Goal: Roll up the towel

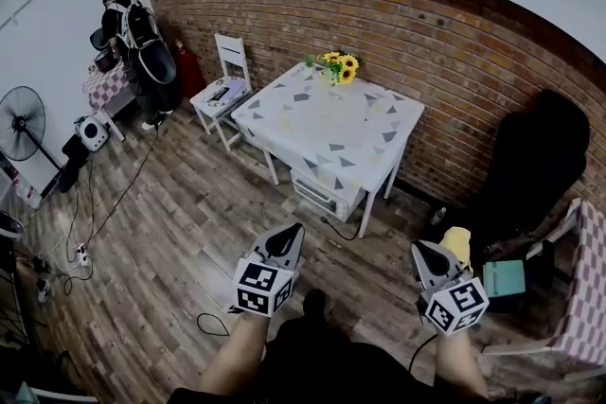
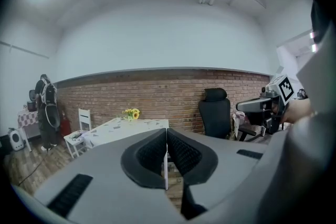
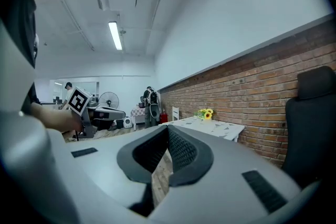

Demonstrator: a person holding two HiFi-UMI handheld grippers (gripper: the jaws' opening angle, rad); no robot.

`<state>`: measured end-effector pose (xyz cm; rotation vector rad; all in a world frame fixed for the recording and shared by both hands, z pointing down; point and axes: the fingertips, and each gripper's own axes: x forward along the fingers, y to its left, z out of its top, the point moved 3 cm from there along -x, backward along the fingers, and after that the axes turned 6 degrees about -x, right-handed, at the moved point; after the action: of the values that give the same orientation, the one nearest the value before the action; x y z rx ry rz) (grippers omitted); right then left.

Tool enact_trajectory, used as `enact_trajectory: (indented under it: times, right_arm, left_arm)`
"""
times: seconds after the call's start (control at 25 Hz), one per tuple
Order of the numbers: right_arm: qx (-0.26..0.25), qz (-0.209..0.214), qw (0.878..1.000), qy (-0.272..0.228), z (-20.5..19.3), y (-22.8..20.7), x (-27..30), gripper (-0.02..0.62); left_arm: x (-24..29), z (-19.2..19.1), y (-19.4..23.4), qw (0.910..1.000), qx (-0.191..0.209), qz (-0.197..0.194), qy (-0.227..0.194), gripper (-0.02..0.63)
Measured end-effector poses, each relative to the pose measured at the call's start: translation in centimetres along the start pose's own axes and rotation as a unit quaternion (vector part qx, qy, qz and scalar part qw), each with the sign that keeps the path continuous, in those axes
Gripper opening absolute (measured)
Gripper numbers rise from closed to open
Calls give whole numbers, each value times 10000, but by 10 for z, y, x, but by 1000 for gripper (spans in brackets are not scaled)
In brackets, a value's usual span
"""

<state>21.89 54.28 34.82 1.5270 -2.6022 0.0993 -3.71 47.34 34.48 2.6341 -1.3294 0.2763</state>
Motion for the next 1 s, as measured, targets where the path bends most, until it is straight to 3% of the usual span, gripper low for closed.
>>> enact_trajectory:
  times: [0.48, 1.0]
  right_arm:
    - [264, -272, 9992, 124, -16, -54, 34, 14]
    - [353, -32, 9952, 908, -32, -114, 178, 14]
  left_arm:
    - [77, 14, 20, 9997, 61, -246, 45, 19]
    - [200, 21, 107, 9989, -111, -366, 288, 19]
